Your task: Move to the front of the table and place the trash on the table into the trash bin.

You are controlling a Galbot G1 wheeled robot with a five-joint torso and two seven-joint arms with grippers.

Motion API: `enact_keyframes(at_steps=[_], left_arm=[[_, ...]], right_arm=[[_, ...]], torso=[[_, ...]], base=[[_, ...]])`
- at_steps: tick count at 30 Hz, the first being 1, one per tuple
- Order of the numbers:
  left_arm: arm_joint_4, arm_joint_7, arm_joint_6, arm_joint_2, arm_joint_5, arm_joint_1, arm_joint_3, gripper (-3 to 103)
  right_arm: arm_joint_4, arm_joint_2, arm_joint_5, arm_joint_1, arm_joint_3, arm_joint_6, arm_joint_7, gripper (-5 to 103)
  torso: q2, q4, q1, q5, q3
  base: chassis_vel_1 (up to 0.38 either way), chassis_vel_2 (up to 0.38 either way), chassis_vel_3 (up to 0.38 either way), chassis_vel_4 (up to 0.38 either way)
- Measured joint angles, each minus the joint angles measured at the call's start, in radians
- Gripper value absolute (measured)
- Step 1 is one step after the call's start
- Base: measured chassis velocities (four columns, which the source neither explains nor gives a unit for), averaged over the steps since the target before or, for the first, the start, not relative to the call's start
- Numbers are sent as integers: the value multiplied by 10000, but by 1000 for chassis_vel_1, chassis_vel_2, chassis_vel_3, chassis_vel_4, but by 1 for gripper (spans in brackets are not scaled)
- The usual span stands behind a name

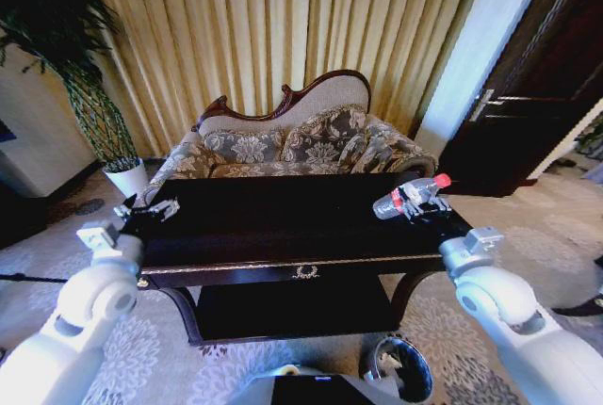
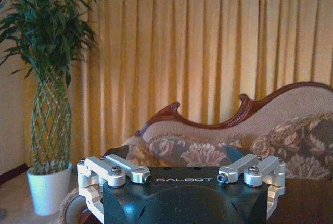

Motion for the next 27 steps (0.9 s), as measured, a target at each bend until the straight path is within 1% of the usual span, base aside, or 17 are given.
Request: enact_keyframes(at_steps=[5, 7, 11, 18, 23, 27], left_arm=[[-358, 2, 139, 98, 16, -89, -5, 100], [-462, -16, 190, 99, 30, -34, -4, 100], [-530, -31, 202, 87, 79, 30, 16, 100], [-542, -29, 210, 89, 284, 34, 202, 100], [-543, -26, 211, 32, 339, 34, 247, 100], [-534, -16, 211, -66, 396, 35, 279, 100]], right_arm=[[430, 449, -244, -333, 6, -5, 19, 47], [649, 616, -298, -485, 52, -17, 25, 47], [801, 785, -411, -655, 98, -25, 27, 47], [920, 1117, -668, -932, 93, -6, 23, 47], [935, 1238, -773, -1013, 32, 70, 11, 47], [837, 1319, -869, -1024, -99, 135, -1, 47]], torso=[[-1, -3, 3, 3, 1], [-1, 0, 4, -1, 2], [-1, 0, 6, -2, 2], [-1, 0, 1, 0, 1], [0, -2, -2, 2, 0], [3, 1, -7, -1, -3]], base=[[9, -12, -6, 3], [55, -63, -90, 68], [117, -116, -120, 100], [215, -212, -205, 219], [252, -253, -242, 275], [211, -191, -197, 207]])
